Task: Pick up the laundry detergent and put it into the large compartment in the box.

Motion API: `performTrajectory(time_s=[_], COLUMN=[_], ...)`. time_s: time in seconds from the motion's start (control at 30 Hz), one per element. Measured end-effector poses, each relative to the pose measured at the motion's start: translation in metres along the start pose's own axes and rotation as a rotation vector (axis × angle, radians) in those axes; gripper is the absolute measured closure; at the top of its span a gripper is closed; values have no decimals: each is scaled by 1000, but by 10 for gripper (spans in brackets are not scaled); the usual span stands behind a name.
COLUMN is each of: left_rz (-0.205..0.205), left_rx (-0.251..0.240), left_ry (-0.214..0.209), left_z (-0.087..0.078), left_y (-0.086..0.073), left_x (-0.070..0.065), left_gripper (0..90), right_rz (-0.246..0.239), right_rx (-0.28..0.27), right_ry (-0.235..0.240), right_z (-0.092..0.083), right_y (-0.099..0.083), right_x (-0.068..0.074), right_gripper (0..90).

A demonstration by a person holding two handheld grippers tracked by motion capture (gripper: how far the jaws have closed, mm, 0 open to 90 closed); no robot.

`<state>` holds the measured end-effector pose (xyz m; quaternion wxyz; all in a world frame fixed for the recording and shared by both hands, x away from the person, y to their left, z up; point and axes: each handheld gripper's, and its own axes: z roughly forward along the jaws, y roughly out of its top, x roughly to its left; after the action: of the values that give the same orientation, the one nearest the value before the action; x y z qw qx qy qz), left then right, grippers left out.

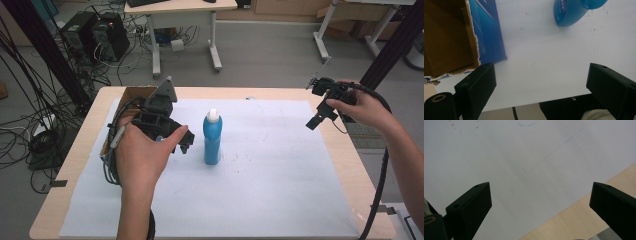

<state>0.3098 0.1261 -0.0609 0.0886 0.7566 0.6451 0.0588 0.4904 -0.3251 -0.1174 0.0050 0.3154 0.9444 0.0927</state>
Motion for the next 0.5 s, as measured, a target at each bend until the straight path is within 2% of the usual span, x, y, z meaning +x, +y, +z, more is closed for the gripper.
performTrajectory(time_s=[0.27, 0.5], left_rz=[-3, -8], left_rx=[-9, -67], left_ry=[4, -3], left_z=[-4, -13], left_y=[2, 4], left_x=[-1, -3], left_gripper=[94, 88], right_rz=[-1, -6], right_rx=[2, 1], right_ry=[-5, -8], right_z=[0, 0], right_y=[-1, 0], right_x=[2, 5], right_gripper=[42, 42])
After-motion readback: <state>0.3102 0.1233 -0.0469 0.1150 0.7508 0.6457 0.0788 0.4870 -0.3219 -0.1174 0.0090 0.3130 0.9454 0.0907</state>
